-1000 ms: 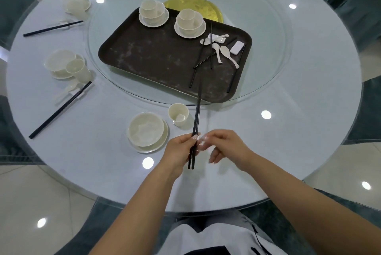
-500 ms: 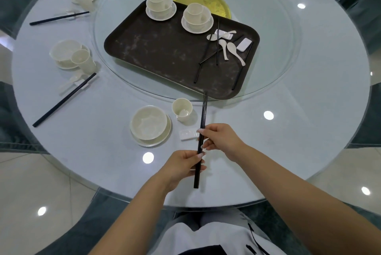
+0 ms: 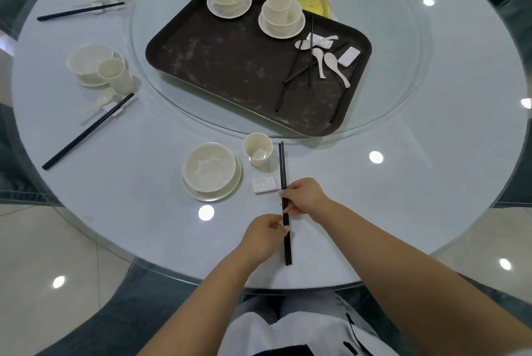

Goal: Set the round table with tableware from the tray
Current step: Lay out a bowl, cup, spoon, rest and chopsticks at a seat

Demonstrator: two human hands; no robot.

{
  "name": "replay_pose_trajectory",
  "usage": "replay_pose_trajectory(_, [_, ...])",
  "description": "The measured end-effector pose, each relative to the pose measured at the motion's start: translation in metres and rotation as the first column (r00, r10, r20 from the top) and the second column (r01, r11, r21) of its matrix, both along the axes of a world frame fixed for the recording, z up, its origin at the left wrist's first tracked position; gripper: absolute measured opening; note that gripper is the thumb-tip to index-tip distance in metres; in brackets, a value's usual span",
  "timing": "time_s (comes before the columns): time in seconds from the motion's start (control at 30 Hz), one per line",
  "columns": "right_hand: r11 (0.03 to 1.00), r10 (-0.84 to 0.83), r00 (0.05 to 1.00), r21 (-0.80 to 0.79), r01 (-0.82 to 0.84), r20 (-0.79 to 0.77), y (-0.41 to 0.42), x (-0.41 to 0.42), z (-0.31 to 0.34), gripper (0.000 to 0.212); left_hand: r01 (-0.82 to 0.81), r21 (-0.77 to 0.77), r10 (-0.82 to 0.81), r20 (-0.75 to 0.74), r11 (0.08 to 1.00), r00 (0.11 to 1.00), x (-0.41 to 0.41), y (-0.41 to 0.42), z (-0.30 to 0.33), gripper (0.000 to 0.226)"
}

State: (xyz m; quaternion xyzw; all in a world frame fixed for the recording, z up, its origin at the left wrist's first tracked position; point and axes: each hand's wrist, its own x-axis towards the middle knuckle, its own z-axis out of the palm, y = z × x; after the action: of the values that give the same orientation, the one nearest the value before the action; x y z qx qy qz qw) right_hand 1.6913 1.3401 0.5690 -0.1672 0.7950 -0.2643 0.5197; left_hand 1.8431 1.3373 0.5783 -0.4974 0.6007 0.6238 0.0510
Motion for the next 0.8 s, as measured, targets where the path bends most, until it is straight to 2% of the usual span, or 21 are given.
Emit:
replay_pose_trajectory(0.07, [1.000,-0.011,1.000,0.019,0.011,-0.021,0.000,0.002,-0.004,0.015,-0.005,-0.007,0.005,0.036,1.000,0.999,-0.001,-0.001,-0.002,0.042])
replay_pose_trajectory(0.13, [0.999,-0.017,0.999,0.026,0.018,-0.032,0.000,0.003,-0.006,0.016,-0.008,-0.003,0.008,0.043,1.000,0.999,-0.002,-0.001,-0.004,0.045])
replay_pose_trajectory(0.4, [0.998,0.054,0.996,0.044,-0.051,-0.064,-0.005,0.009,-0.002,0.013,-0.001,-0.051,0.003,0.039,0.999,0.999,-0.006,-0.002,-0.010,0.018])
replay_pose_trajectory(0.6, [0.984,0.178,0.967,0.049,-0.172,-0.180,-0.002,0.010,-0.001,0.012,0.006,-0.058,-0.003,0.058,0.998,0.998,-0.008,-0.002,-0.010,0.037])
replay_pose_trajectory(0.8, [0.969,0.246,0.931,0.062,-0.239,-0.268,0.003,0.012,0.000,0.005,0.003,-0.052,0.000,0.064,0.999,0.998,-0.007,-0.001,-0.010,0.031])
